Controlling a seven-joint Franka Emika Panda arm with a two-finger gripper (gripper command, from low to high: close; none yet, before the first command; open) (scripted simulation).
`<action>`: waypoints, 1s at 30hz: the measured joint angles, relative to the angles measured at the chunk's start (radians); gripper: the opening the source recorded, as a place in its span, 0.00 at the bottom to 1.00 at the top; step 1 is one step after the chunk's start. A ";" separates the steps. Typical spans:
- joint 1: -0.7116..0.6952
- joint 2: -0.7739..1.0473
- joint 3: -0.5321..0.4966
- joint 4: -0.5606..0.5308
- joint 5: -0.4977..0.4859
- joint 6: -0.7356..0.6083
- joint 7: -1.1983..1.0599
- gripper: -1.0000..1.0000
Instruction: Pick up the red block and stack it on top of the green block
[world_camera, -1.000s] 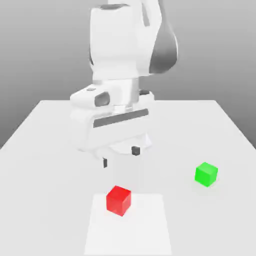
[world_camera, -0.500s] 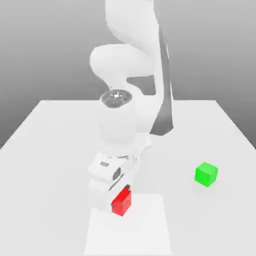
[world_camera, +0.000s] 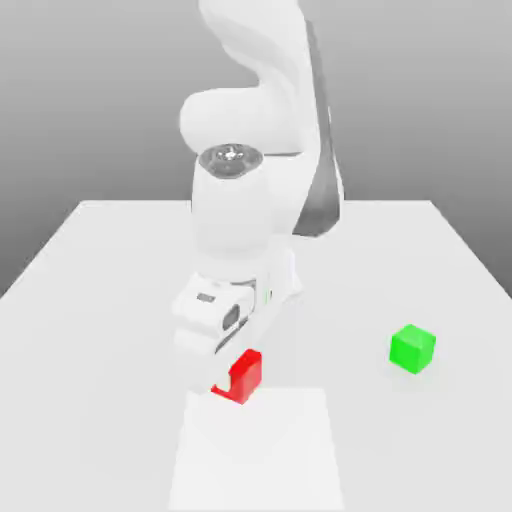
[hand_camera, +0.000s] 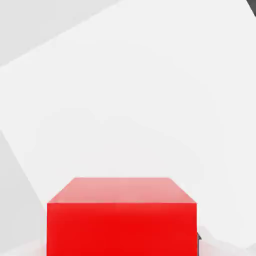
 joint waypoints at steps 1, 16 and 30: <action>0.035 -0.017 0.023 -0.005 0.007 -0.013 -0.026 0.00; 0.528 -0.074 0.326 -0.056 0.071 -0.019 -0.372 0.00; 0.526 -0.013 0.330 -0.053 0.052 0.042 -0.361 1.00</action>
